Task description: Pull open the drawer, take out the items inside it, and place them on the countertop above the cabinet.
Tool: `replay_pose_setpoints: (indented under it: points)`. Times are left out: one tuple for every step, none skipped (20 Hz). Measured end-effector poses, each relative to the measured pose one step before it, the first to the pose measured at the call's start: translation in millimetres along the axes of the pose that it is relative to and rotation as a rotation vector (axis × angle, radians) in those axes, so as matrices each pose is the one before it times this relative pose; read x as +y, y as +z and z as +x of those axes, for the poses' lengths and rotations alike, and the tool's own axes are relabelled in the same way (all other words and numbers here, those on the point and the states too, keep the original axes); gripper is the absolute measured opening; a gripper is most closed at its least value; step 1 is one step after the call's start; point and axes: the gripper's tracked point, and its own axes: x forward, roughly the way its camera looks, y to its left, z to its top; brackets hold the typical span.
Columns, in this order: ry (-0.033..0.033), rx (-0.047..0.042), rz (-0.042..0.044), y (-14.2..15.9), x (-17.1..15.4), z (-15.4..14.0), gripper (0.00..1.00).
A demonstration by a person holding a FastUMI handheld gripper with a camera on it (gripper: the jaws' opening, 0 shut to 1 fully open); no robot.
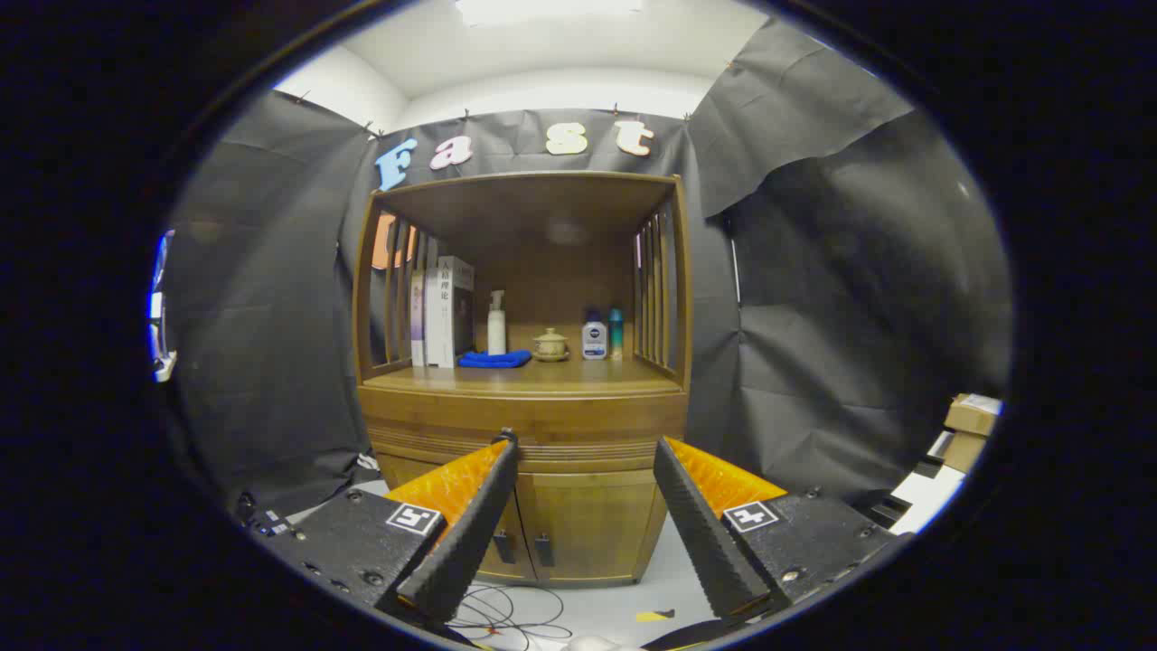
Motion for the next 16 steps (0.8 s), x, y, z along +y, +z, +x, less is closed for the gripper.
replay_pose_setpoints:
  points:
    - [0.00195, -0.00080, -0.00022, 0.75, 0.45, -0.29, 0.99]
    - [-0.00146, -0.00386, -0.00185, 2.28, -0.08, -1.68, 0.99]
    - [-0.00045, -0.00563, -0.00578, 2.63, 0.18, -1.06, 0.99]
    - [0.00009, -0.00205, -0.00355, -0.53, -0.09, 0.42, 0.99]
    - [0.00199, 0.00109, 0.00028, 0.28, -0.69, 0.02, 0.99]
    - [0.00164, 0.00077, 0.00435, -0.38, 0.73, -0.66, 0.99]
    - [0.00324, -0.00283, 0.00086, 0.74, 0.78, 0.03, 0.99]
    - [0.00006, 0.00065, -0.00116, -0.32, -0.34, -0.13, 0.99]
    - [0.00103, 0.00095, -0.00123, 0.46, 0.29, -0.08, 0.99]
    - [0.00365, -0.00029, 0.00040, -0.26, 0.35, -0.27, 0.99]
    - [-0.00076, 0.00217, 0.00136, -0.39, -0.31, 0.22, 0.99]
    - [0.00150, -0.00002, 0.00052, 0.63, 0.50, 0.38, 0.99]
    - [-0.00014, 0.00170, 0.00013, 0.31, 0.12, 0.50, 0.99]
    - [-0.00116, -0.00211, -0.00089, 0.29, -0.63, 0.29, 0.99]
    - [-0.00406, 0.00079, -0.00339, 0.83, -0.76, 1.21, 0.99]
    - [-0.00225, 0.00016, -0.00025, -0.79, 0.56, 0.45, 0.99]
